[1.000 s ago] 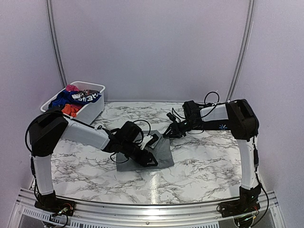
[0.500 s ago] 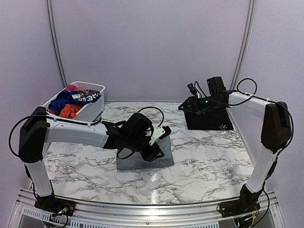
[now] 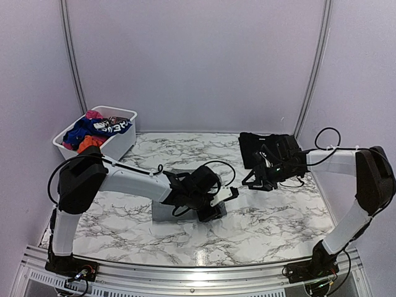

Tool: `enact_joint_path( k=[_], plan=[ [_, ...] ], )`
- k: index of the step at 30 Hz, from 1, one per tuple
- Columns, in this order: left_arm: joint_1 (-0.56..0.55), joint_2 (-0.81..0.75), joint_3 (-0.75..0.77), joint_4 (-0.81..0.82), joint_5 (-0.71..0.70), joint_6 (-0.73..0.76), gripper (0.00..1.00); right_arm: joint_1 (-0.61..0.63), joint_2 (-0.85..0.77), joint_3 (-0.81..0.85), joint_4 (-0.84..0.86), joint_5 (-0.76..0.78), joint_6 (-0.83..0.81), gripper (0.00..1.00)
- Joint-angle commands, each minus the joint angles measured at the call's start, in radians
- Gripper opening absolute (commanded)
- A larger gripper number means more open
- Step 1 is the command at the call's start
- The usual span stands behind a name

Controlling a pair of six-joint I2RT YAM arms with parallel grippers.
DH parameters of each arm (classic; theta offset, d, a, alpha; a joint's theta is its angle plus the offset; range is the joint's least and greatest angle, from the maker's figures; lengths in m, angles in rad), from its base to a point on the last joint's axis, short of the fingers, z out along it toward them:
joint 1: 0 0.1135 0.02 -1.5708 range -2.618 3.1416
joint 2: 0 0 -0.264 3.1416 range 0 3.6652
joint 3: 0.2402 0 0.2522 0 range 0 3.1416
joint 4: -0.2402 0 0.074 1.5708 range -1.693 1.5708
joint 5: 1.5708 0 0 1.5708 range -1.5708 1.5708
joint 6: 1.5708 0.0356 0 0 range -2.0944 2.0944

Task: Fold and stack the mixed laundry pile
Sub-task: Pick up the square-folded shirt from the center of the board, then pass from the left arm to the right

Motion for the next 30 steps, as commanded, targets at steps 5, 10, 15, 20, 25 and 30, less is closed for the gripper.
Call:
enact_joint_path(
  k=[5, 10, 15, 20, 25, 30],
  plan=[
    [-0.002, 0.069, 0.014, -0.037, 0.041, 0.038, 0.27, -0.012, -0.073, -0.125, 0.091, -0.031, 0.093, 0.53],
    [0.007, -0.001, -0.014, 0.015, 0.107, -0.028, 0.06, -0.010, -0.073, -0.267, 0.289, -0.110, 0.264, 0.61],
    [0.009, -0.052, -0.036, 0.078, 0.129, -0.098, 0.01, 0.034, -0.042, -0.301, 0.447, -0.113, 0.390, 0.74],
    [0.011, -0.071, -0.035, 0.122, 0.146, -0.115, 0.01, 0.086, 0.036, -0.324, 0.607, -0.114, 0.523, 0.75],
    [0.011, -0.087, -0.043, 0.128, 0.159, -0.116, 0.02, 0.142, 0.123, -0.312, 0.790, -0.108, 0.669, 0.75],
    [0.010, -0.093, -0.049, 0.135, 0.162, -0.121, 0.03, 0.182, 0.220, -0.269, 0.924, -0.101, 0.790, 0.71]
  ],
)
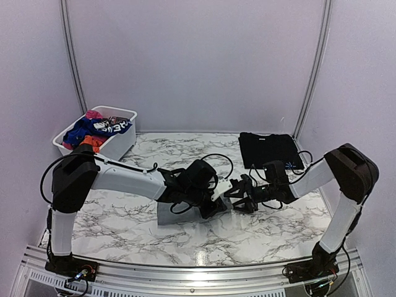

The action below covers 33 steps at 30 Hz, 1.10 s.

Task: Fold and stack the mixed laundry pile
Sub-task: Pass from the left arm to the right, then place the square-folded shirt at the center of the board.

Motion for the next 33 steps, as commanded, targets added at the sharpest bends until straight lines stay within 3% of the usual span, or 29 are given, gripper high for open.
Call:
enact_joint_path(
  k=[1, 13, 17, 18, 20, 24, 27, 33],
  plan=[
    [0.000, -0.055, -0.012, 0.042, 0.024, -0.015, 0.03, 0.042, 0.082, 0.060, 0.156, 0.025, 0.145, 0.69],
    [-0.002, -0.056, -0.040, 0.151, -0.006, -0.070, 0.07, 0.106, 0.185, 0.112, 0.266, 0.145, 0.292, 0.42],
    [-0.002, -0.052, -0.036, 0.128, -0.007, -0.047, 0.10, 0.104, 0.233, 0.127, 0.298, 0.138, 0.310, 0.19],
    [-0.002, -0.052, -0.034, 0.114, -0.014, -0.036, 0.14, 0.104, 0.234, 0.131, 0.296, 0.136, 0.308, 0.11],
    [-0.002, -0.064, -0.038, 0.089, -0.038, -0.030, 0.35, 0.101, 0.217, 0.152, 0.222, 0.141, 0.264, 0.00],
    [0.002, -0.136, -0.096, 0.058, -0.135, -0.059, 0.75, 0.082, 0.186, 0.286, -0.094, 0.153, 0.035, 0.00],
    [0.009, -0.218, -0.163, 0.058, -0.292, -0.100, 0.97, 0.063, 0.192, 0.458, -0.360, 0.196, -0.181, 0.00],
    [0.084, -0.302, -0.214, -0.001, -0.460, -0.251, 0.99, 0.015, 0.282, 0.813, -0.820, 0.329, -0.594, 0.00]
  ],
)
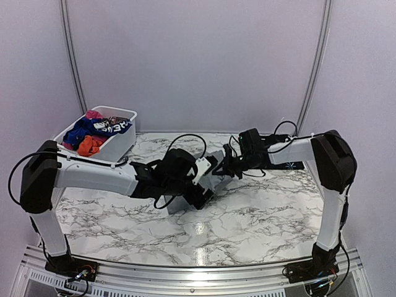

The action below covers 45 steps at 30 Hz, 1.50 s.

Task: Fold and stack the mixed laundry pile
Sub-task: Place the square-folded shirt at the center of the board.

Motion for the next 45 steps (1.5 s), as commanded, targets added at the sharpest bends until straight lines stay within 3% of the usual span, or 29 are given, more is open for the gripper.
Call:
enact_joint_path(
  k=[1, 6, 15, 27, 45],
  plan=[
    [0.078, -0.051, -0.013, -0.068, -0.155, -0.150, 0.99, -0.043, 0.068, 0.263, -0.434, 0.149, -0.417, 0.00],
    [0.143, -0.062, -0.043, -0.097, -0.093, -0.242, 0.99, -0.071, 0.178, 0.551, -0.683, 0.281, -0.607, 0.00],
    [0.149, -0.036, -0.038, -0.113, -0.086, -0.243, 0.99, -0.163, 0.224, 0.787, -0.818, 0.437, -0.701, 0.00],
    [0.151, 0.017, 0.013, -0.144, -0.058, -0.202, 0.99, -0.203, 0.289, 1.092, -0.938, 0.515, -0.737, 0.00],
    [0.158, 0.062, 0.046, -0.149, -0.010, -0.190, 0.99, -0.253, 0.194, 1.154, -0.970, 0.535, -0.741, 0.00]
  ],
)
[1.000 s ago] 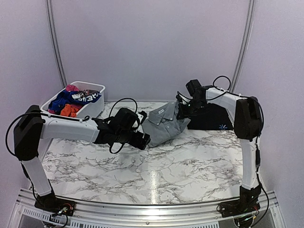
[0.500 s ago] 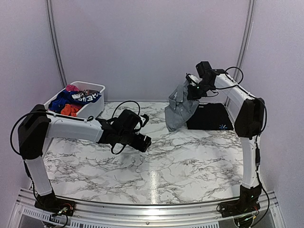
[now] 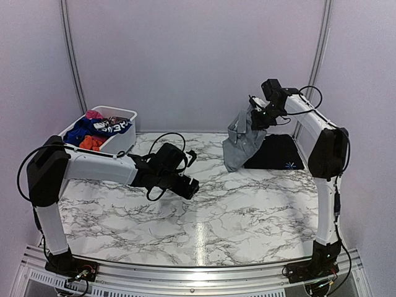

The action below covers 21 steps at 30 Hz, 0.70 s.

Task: Fold and stack the mixed laundry pile
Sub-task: Place the square-folded shirt at the center of the board.

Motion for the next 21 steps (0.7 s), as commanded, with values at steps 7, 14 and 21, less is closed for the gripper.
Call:
enact_joint_path(
  k=[7, 14, 21],
  plan=[
    [0.004, 0.022, 0.038, -0.024, 0.024, 0.017, 0.99, -0.028, -0.088, 0.071, 0.022, -0.011, -0.037, 0.00],
    [0.003, 0.028, 0.035, -0.028, 0.029, 0.015, 0.99, -0.045, -0.114, 0.079, 0.032, -0.070, -0.024, 0.00],
    [0.004, 0.034, 0.043, -0.031, 0.029, 0.018, 0.99, -0.105, -0.089, 0.046, 0.048, -0.110, -0.032, 0.00]
  ],
)
